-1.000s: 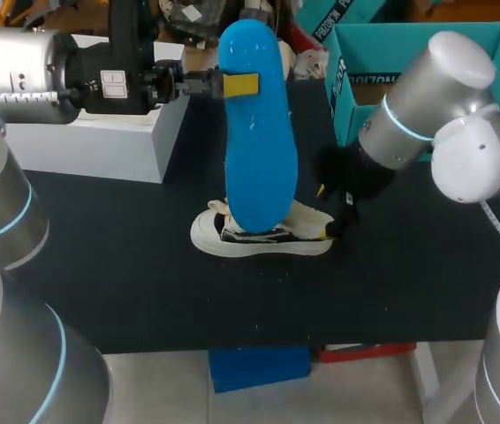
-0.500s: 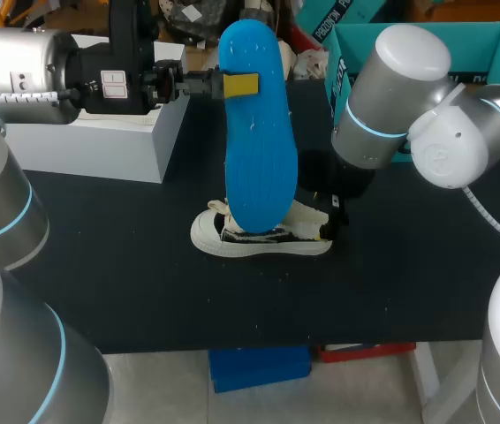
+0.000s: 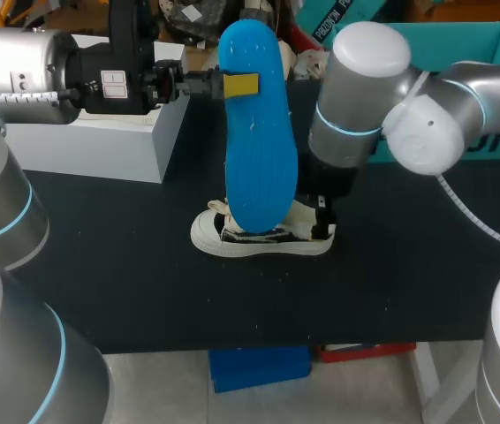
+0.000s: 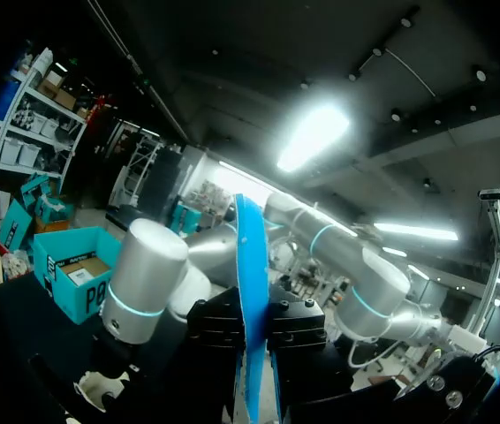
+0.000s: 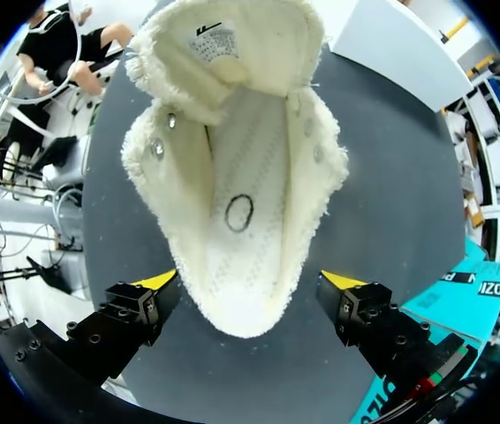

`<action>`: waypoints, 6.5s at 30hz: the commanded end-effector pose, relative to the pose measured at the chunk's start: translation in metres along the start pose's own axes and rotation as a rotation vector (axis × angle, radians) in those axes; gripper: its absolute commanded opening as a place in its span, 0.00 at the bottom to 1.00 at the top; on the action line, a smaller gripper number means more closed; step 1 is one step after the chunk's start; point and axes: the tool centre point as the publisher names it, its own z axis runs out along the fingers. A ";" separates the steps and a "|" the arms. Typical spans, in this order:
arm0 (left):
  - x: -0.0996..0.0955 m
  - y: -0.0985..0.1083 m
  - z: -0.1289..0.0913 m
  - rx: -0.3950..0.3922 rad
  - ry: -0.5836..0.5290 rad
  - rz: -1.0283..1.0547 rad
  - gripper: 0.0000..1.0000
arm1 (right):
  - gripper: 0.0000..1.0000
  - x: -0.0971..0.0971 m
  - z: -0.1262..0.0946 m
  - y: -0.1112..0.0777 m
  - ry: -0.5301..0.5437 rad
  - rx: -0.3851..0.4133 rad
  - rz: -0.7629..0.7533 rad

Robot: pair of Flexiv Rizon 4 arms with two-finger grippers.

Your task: Take the shoe out of the shoebox, open the shoe tongue, remove and reinsert the insole, then place the shoe into the shoebox

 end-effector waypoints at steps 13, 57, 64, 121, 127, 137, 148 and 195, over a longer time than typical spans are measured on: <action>0.000 0.000 0.001 0.000 -0.004 -0.001 0.00 | 1.00 -0.005 0.002 0.002 0.042 0.060 -0.063; 0.000 0.000 0.001 0.000 -0.004 -0.001 0.00 | 1.00 0.001 -0.004 -0.004 0.001 -0.768 -0.115; 0.000 0.000 0.001 0.000 -0.004 -0.001 0.00 | 1.00 -0.001 0.003 -0.004 0.024 -0.834 -0.119; 0.000 0.000 0.001 0.000 -0.004 -0.001 0.00 | 1.00 -0.014 -0.015 -0.005 0.088 0.009 -0.064; 0.000 0.000 0.001 0.000 -0.004 -0.001 0.00 | 1.00 -0.021 -0.016 0.007 0.088 0.167 -0.057; 0.000 0.000 0.001 0.000 -0.004 -0.001 0.00 | 1.00 -0.029 -0.018 0.030 0.072 0.300 -0.063; 0.000 0.000 0.001 0.000 -0.004 -0.001 0.00 | 1.00 -0.037 -0.015 0.055 0.067 0.331 -0.097; 0.000 0.000 0.001 0.000 -0.004 -0.001 0.00 | 0.00 -0.034 0.018 0.091 0.091 0.145 -0.021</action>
